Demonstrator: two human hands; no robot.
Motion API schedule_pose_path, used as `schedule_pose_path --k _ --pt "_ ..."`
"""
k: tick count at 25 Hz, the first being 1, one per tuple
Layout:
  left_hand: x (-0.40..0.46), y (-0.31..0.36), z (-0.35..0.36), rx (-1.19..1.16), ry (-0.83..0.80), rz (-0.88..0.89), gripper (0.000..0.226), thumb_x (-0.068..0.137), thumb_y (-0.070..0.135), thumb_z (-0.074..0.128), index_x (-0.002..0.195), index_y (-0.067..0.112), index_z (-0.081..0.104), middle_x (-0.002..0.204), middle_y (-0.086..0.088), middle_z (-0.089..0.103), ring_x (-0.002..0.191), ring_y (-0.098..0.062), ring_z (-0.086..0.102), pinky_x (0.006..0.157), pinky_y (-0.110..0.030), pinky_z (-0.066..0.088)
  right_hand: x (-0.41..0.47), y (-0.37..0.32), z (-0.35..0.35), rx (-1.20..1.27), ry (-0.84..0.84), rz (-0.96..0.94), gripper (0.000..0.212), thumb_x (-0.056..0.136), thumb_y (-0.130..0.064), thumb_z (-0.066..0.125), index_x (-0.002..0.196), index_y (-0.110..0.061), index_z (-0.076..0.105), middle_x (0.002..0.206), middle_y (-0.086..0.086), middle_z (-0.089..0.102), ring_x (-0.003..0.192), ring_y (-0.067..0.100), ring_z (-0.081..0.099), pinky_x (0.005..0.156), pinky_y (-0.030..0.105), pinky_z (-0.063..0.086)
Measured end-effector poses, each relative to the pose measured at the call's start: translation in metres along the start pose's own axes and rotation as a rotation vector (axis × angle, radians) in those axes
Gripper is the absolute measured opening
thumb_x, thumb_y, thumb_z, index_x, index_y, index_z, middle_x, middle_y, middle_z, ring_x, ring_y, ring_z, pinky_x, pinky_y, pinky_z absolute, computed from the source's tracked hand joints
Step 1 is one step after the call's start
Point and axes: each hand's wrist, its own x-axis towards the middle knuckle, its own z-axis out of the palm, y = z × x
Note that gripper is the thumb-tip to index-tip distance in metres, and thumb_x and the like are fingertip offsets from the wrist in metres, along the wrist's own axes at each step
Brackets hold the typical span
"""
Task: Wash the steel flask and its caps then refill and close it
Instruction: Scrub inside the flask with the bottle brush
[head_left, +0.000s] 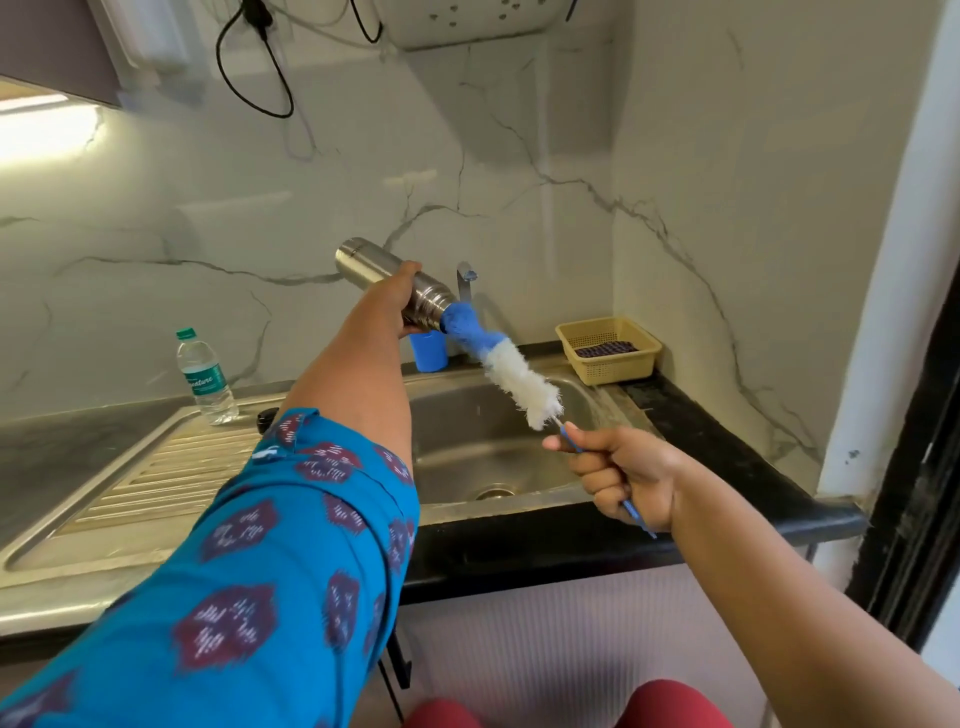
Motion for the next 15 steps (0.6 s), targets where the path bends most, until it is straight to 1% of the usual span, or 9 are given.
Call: schedule_pose_path --k 1,3,5,7,8,10,12,13,15 --pt "0.001 0.001 -0.005 -0.032 0.015 -0.005 0.056 0.088 0.045 0.069 0.122 0.006 0.046 0.099 -0.015 0.067 0.082 -0.026 0.072 0.075 -0.042 0.062 -0.001 0.002 -0.005 0.011 -0.016 0.019 0.029 0.097 -0.028 0.052 0.109 -0.006 0.067 0.063 -0.005 0.023 0.049 0.006 0.016 0.040 0.018 0.016" --pt "0.005 0.001 -0.015 -0.045 0.049 -0.029 0.060 0.087 0.044 0.070 0.125 0.006 0.045 0.099 -0.015 0.066 0.077 -0.025 0.070 0.064 -0.039 0.061 0.000 0.004 -0.009 -0.177 0.088 -0.040 0.031 0.099 -0.029 0.051 0.111 -0.006 0.066 0.062 -0.004 0.029 0.050 0.007 0.019 0.043 0.019 0.019" --pt "0.008 -0.003 -0.021 -0.037 0.072 -0.048 0.065 0.086 0.045 0.072 0.131 0.006 0.044 0.101 -0.015 0.065 0.076 -0.024 0.069 0.061 -0.039 0.060 0.002 0.005 -0.008 -0.587 0.309 -0.191 0.030 0.100 -0.033 0.047 0.110 -0.011 0.065 0.069 -0.005 0.044 0.054 0.006 0.036 0.048 0.019 0.029" --pt "0.008 -0.007 -0.022 -0.075 0.069 -0.053 0.065 0.086 0.044 0.072 0.131 0.007 0.045 0.105 -0.014 0.065 0.080 -0.025 0.069 0.068 -0.041 0.060 0.010 0.008 -0.013 -1.081 0.597 -0.370 0.024 0.100 -0.037 0.046 0.113 -0.022 0.059 0.084 -0.005 0.056 0.071 0.008 0.055 0.060 0.022 0.042" --pt "0.008 -0.010 -0.023 -0.102 0.066 -0.056 0.064 0.086 0.044 0.072 0.130 0.006 0.045 0.106 -0.015 0.065 0.082 -0.025 0.070 0.073 -0.042 0.061 0.015 0.010 -0.017 -1.235 0.667 -0.408 0.026 0.100 -0.038 0.045 0.118 -0.024 0.057 0.087 -0.006 0.058 0.076 0.009 0.058 0.064 0.024 0.046" --pt "0.009 -0.020 -0.025 -0.146 0.069 -0.070 0.064 0.084 0.042 0.074 0.129 0.006 0.045 0.109 -0.015 0.065 0.087 -0.027 0.069 0.076 -0.044 0.061 0.030 0.012 -0.022 -1.300 0.666 -0.321 0.027 0.100 -0.037 0.044 0.118 -0.022 0.057 0.088 -0.003 0.060 0.078 0.010 0.058 0.066 0.025 0.047" --pt "0.010 -0.037 -0.031 -0.172 0.079 -0.079 0.066 0.081 0.039 0.077 0.130 0.008 0.046 0.114 -0.016 0.065 0.087 -0.028 0.068 0.066 -0.044 0.059 0.050 0.011 -0.025 -1.280 0.615 -0.172 0.031 0.100 -0.033 0.044 0.122 -0.016 0.058 0.100 0.002 0.062 0.085 0.013 0.058 0.070 0.026 0.045" --pt "0.012 -0.047 -0.036 -0.182 0.085 -0.086 0.067 0.079 0.038 0.079 0.130 0.008 0.046 0.116 -0.016 0.065 0.086 -0.028 0.067 0.062 -0.044 0.057 0.061 0.009 -0.025 -1.293 0.599 -0.142 0.032 0.100 -0.029 0.044 0.126 -0.014 0.056 0.110 0.005 0.061 0.094 0.016 0.058 0.076 0.027 0.046" --pt "0.014 -0.073 -0.049 -0.243 0.096 -0.088 0.069 0.079 0.035 0.079 0.133 0.009 0.045 0.118 -0.018 0.064 0.089 -0.030 0.067 0.065 -0.044 0.057 0.079 -0.002 -0.020 -1.300 0.594 -0.179 0.036 0.099 -0.018 0.044 0.134 -0.013 0.050 0.126 0.009 0.057 0.111 0.022 0.056 0.091 0.032 0.045"
